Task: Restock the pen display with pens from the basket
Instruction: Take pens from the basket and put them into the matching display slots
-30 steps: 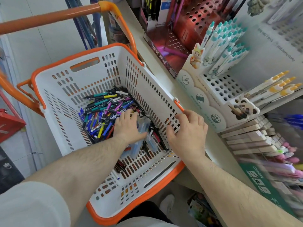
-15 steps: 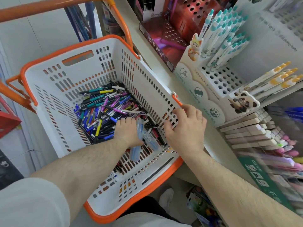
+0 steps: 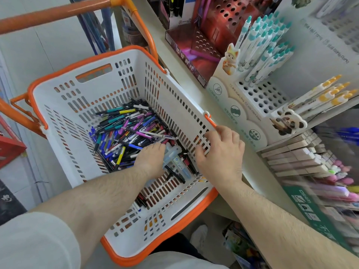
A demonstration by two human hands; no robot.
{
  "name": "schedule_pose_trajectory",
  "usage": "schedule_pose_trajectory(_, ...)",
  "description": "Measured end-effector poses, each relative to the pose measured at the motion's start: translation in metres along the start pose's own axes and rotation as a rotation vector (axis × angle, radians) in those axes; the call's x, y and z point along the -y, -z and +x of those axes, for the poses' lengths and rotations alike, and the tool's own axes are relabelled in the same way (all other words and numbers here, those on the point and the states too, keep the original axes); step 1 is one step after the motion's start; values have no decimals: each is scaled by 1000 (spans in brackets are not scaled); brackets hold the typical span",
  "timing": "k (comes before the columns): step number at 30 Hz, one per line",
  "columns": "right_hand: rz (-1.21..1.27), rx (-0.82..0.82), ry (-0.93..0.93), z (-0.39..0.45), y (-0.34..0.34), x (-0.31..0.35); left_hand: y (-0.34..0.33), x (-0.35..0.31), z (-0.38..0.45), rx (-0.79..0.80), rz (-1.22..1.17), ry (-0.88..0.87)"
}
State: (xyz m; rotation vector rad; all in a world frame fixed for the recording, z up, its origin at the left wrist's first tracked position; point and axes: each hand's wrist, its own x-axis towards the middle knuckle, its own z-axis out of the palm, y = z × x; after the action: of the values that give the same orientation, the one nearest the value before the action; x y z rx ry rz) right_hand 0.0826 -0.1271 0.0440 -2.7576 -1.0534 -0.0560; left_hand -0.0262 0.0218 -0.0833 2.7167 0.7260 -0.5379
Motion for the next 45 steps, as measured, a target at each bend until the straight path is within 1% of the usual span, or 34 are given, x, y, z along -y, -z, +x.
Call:
schedule_pose_trajectory(4,-5,0,1,0,0,0,13,2,12,-97,-3,-176)
schedule_pose_trajectory(6,-11,4,1,0,0,0,23,0,12,-54,-40,-206)
schedule_pose_trajectory(9,-11,7,1,1,0,0,31,4,10,107,-92,-98)
schedule_pose_trajectory(11,-9,10,-1,0,1,0,35,9,10,166,-99,-23)
schedule_pose_trajectory(13,-5,12,-1,0,2,1,42,16,12,133,-103,33)
schedule_pose_trajectory(15,-5,13,-1,0,2,2,47,21,14,24,-68,14)
schedule_pose_trajectory(16,-6,15,-1,0,2,2,46,22,16,-31,-27,-45)
schedule_pose_trajectory(18,-11,18,-4,1,2,1,45,14,17,-78,82,-263)
schedule_pose_trajectory(20,-9,10,-5,0,1,1,37,-4,17,-27,232,-519)
schedule_pose_trajectory(21,-1,-1,-7,0,1,0,30,-15,19,20,318,-604)
schedule_pose_trajectory(22,5,-8,-10,-1,1,0,24,-23,21,67,403,-642)
schedule_pose_trajectory(23,6,-8,-11,-1,1,0,18,-27,23,103,468,-640)
schedule_pose_trajectory(24,2,-1,-12,-1,1,0,13,-28,24,118,505,-611)
schedule_pose_trajectory(26,-12,17,-9,-1,2,1,7,-21,22,92,505,-527)
schedule_pose_trajectory(33,-26,57,-14,0,4,1,16,3,23,-28,253,-153)
schedule_pose_trajectory(36,-20,60,-14,1,5,1,28,6,30,-65,174,-31)
schedule_pose_trajectory(39,-19,61,-19,1,5,1,27,14,32,-9,62,68)
schedule_pose_trajectory(42,-20,52,-13,0,5,1,13,18,28,127,86,127)
schedule_pose_trajectory(43,-24,54,-14,0,4,1,7,14,25,147,106,145)
schedule_pose_trajectory(45,-31,59,-16,0,4,1,-1,3,21,117,170,148)
